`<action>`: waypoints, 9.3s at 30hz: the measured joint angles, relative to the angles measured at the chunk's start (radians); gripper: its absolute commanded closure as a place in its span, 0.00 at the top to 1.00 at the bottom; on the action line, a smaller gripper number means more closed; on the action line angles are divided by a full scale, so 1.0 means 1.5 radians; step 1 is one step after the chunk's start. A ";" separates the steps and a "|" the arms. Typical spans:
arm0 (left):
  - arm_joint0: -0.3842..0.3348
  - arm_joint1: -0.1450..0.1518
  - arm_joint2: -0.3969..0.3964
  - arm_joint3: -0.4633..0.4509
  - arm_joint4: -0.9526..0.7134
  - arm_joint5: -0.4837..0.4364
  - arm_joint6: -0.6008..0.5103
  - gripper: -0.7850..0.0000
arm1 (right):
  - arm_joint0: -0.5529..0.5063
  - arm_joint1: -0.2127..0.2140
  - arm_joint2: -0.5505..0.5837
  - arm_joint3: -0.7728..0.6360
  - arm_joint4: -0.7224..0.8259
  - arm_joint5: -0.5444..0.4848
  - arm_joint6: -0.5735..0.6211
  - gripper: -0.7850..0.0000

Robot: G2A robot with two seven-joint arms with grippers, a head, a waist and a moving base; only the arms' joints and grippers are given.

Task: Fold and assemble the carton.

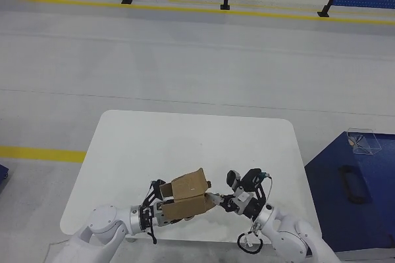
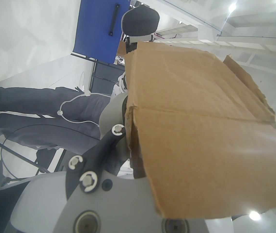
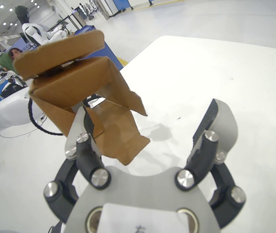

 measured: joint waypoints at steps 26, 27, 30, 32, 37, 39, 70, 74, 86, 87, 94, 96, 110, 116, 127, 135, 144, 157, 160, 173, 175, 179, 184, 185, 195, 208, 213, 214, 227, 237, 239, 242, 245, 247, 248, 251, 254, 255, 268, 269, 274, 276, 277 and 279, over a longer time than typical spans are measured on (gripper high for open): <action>0.003 -0.003 0.000 0.000 0.007 0.011 0.007 0.00 | -0.025 -0.016 -0.077 -0.037 -0.304 0.145 -0.069 1.00; 0.002 -0.003 0.000 0.001 0.007 0.012 0.008 0.00 | -0.025 -0.017 -0.081 -0.038 -0.308 0.146 -0.068 1.00; 0.001 -0.003 0.000 0.000 0.007 0.015 0.006 0.00 | -0.019 -0.020 -0.090 -0.036 -0.321 0.159 -0.069 1.00; 0.000 -0.003 -0.001 -0.001 0.008 0.015 0.006 0.00 | -0.012 -0.022 -0.092 -0.033 -0.317 0.163 -0.071 1.00; 0.000 -0.003 -0.003 0.002 0.006 0.016 0.002 0.00 | -0.016 -0.022 -0.074 -0.038 -0.296 0.163 -0.081 1.00; -0.001 -0.004 -0.005 0.005 -0.001 0.016 -0.002 0.00 | -0.025 -0.021 -0.052 -0.043 -0.276 0.161 -0.087 1.00; -0.004 -0.009 0.005 0.006 -0.006 0.018 -0.025 0.00 | -0.051 -0.013 0.040 -0.034 -0.028 -0.005 0.008 1.00; -0.003 -0.009 0.010 0.002 0.007 0.018 -0.027 0.00 | -0.045 -0.014 0.038 -0.030 -0.032 -0.004 0.009 1.00; -0.003 -0.010 0.014 0.003 0.014 0.018 -0.022 0.00 | -0.038 -0.015 0.019 -0.030 -0.060 -0.002 0.029 1.00; -0.003 -0.010 0.014 0.003 0.013 0.017 -0.022 0.00 | -0.038 -0.015 0.017 -0.029 -0.061 -0.002 0.030 1.00; -0.003 -0.011 0.015 0.005 0.011 0.016 -0.020 0.00 | -0.032 -0.016 0.006 -0.021 -0.064 0.001 0.035 1.00; -0.003 -0.011 0.015 0.005 0.011 0.015 -0.021 0.00 | -0.031 -0.017 0.006 -0.022 -0.061 0.002 0.024 1.00; 0.003 -0.011 0.010 0.004 -0.001 0.012 -0.031 0.00 | -0.039 -0.018 0.009 -0.001 -0.029 0.000 0.030 1.00; -0.001 -0.012 0.014 0.004 0.004 0.015 -0.026 0.00 | -0.031 -0.020 0.001 -0.007 -0.029 0.001 0.007 1.00; -0.001 -0.011 -0.002 -0.001 -0.004 -0.010 -0.037 0.00 | -0.128 -0.021 0.168 -0.037 -0.027 0.129 -0.258 1.00; -0.001 -0.011 -0.002 -0.001 -0.004 -0.010 -0.036 0.00 | -0.160 -0.023 0.188 -0.048 0.023 0.115 -0.313 1.00; 0.001 -0.032 0.012 -0.173 -0.145 0.284 0.295 0.00 | -0.160 -0.023 0.188 -0.048 0.023 0.115 -0.314 1.00; -0.091 -0.140 0.178 -0.207 -0.675 0.112 1.223 0.00 | -0.160 -0.023 0.188 -0.048 0.023 0.115 -0.314 1.00; -0.137 -0.162 0.215 -0.166 -0.651 0.032 1.339 0.00 | -0.160 -0.023 0.188 -0.048 0.023 0.115 -0.314 1.00; -0.313 -0.273 0.319 0.139 -0.773 -0.109 1.583 1.00 | -0.160 -0.023 0.188 -0.048 0.023 0.115 -0.314 1.00; -0.326 -0.284 0.326 0.167 -0.777 -0.110 1.570 1.00 | -0.160 -0.023 0.188 -0.048 0.023 0.115 -0.314 1.00; -0.341 -0.301 0.331 0.186 -0.768 -0.108 1.536 1.00 | -0.160 -0.023 0.188 -0.048 0.023 0.115 -0.314 1.00; -0.306 -0.291 0.304 0.090 -0.714 -0.097 1.518 1.00 | -0.160 -0.023 0.188 -0.048 0.023 0.115 -0.314 1.00; -0.287 -0.281 0.288 0.044 -0.688 -0.086 1.511 1.00 | -0.160 -0.023 0.188 -0.048 0.023 0.115 -0.314 1.00; -0.011 -0.160 0.062 -0.320 -0.374 0.294 1.140 1.00 | -0.160 -0.023 0.188 -0.048 0.023 0.115 -0.314 1.00; 0.074 -0.125 -0.040 -0.299 -0.259 0.339 0.835 1.00 | -0.160 -0.023 0.188 -0.048 0.023 0.115 -0.314 1.00; 0.074 -0.125 -0.041 -0.298 -0.256 0.337 0.839 1.00 | -0.149 -0.023 0.177 -0.046 0.039 0.098 -0.292 1.00; 0.072 -0.123 -0.041 -0.300 -0.247 0.335 0.840 1.00 | -0.134 -0.022 0.175 -0.042 0.047 0.089 -0.268 1.00; 0.041 -0.081 0.046 -0.268 0.262 0.632 0.849 1.00 | 0.251 -0.071 -0.157 0.207 -0.220 0.289 0.100 1.00; -0.080 -0.094 0.179 -0.084 0.263 0.631 0.838 1.00 | 0.333 -0.110 -0.276 0.341 -0.258 0.288 0.128 1.00; -0.099 -0.097 0.198 -0.056 0.255 0.631 0.843 1.00 | 0.337 -0.114 -0.283 0.353 -0.256 0.283 0.133 1.00; -0.123 -0.100 0.223 -0.029 0.234 0.631 0.847 1.00 | 0.342 -0.119 -0.289 0.367 -0.259 0.287 0.135 1.00; -0.142 -0.101 0.239 -0.010 0.213 0.631 0.863 1.00 | 0.345 -0.124 -0.292 0.376 -0.261 0.291 0.136 1.00; -0.149 -0.101 0.245 -0.006 0.197 0.631 0.873 1.00 | 0.346 -0.126 -0.292 0.380 -0.261 0.293 0.135 1.00; -0.152 -0.100 0.249 -0.009 0.188 0.631 0.882 1.00 | 0.347 -0.128 -0.291 0.382 -0.261 0.296 0.132 1.00; -0.151 -0.096 0.259 -0.032 0.163 0.631 0.896 1.00 | 0.346 -0.129 -0.281 0.382 -0.260 0.300 0.123 1.00; -0.144 -0.088 0.266 -0.066 0.144 0.631 0.909 1.00 | 0.342 -0.128 -0.266 0.376 -0.265 0.306 0.110 1.00; -0.142 -0.085 0.268 -0.079 0.141 0.631 0.913 1.00 | 0.340 -0.128 -0.260 0.373 -0.267 0.307 0.106 1.00; -0.035 -0.067 0.121 -0.269 0.106 0.515 0.982 1.00 | 0.281 -0.113 -0.154 0.312 -0.200 0.267 0.084 1.00; -0.030 -0.066 0.114 -0.266 0.108 0.494 0.972 1.00 | 0.280 -0.113 -0.152 0.313 -0.191 0.264 0.084 1.00; -0.029 -0.066 0.114 -0.264 0.108 0.493 0.971 1.00 | 0.280 -0.113 -0.152 0.313 -0.190 0.264 0.083 1.00; -0.029 -0.066 0.114 -0.265 0.107 0.493 0.971 1.00 | 0.278 -0.114 -0.153 0.312 -0.186 0.260 0.082 1.00; -0.027 -0.067 0.111 -0.265 0.104 0.490 0.967 1.00 | 0.277 -0.114 -0.152 0.311 -0.181 0.250 0.080 1.00; -0.018 -0.069 0.092 -0.256 0.068 0.456 0.937 1.00 | 0.273 -0.113 -0.151 0.309 -0.193 0.240 0.062 1.00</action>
